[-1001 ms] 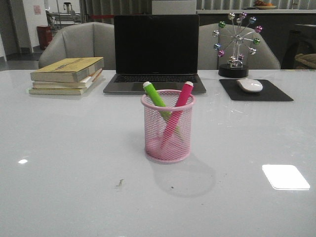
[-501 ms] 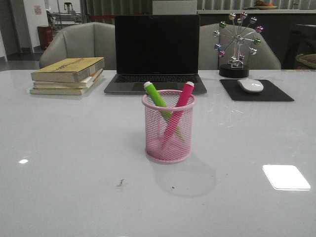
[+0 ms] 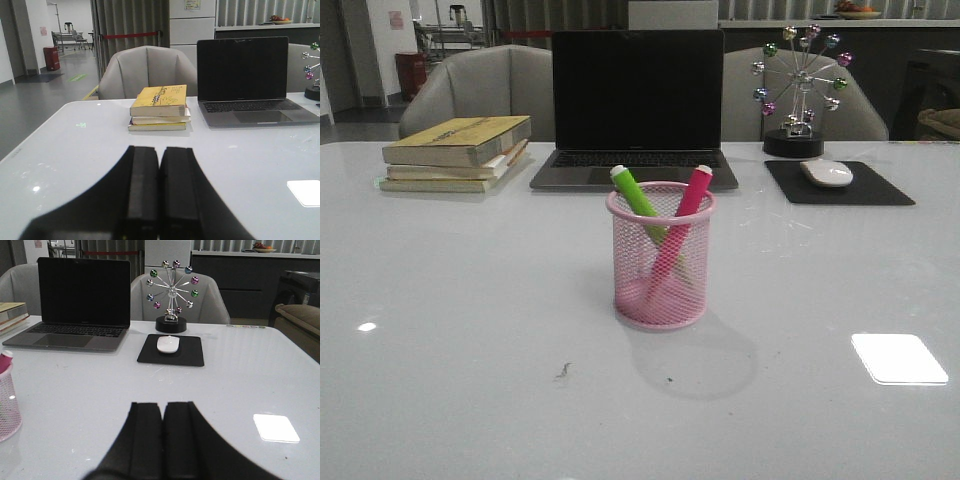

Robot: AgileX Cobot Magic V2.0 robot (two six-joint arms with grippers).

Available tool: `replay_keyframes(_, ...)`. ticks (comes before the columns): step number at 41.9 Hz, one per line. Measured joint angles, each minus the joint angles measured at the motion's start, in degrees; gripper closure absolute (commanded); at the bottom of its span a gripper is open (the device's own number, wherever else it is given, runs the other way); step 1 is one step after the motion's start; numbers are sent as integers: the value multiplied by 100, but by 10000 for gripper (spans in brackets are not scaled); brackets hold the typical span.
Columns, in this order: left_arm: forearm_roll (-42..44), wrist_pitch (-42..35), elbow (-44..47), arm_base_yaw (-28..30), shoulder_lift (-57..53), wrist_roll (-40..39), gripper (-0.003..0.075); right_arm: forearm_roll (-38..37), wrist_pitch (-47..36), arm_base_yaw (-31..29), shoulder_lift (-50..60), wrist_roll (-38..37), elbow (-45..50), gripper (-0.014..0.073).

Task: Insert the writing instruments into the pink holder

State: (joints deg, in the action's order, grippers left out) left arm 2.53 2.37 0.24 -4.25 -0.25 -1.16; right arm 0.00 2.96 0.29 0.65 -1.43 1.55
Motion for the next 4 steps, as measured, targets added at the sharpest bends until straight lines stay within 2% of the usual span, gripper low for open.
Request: replay_keyframes(4,0,0,0,0,0,0,629,0,0,0,0,0,0,525)
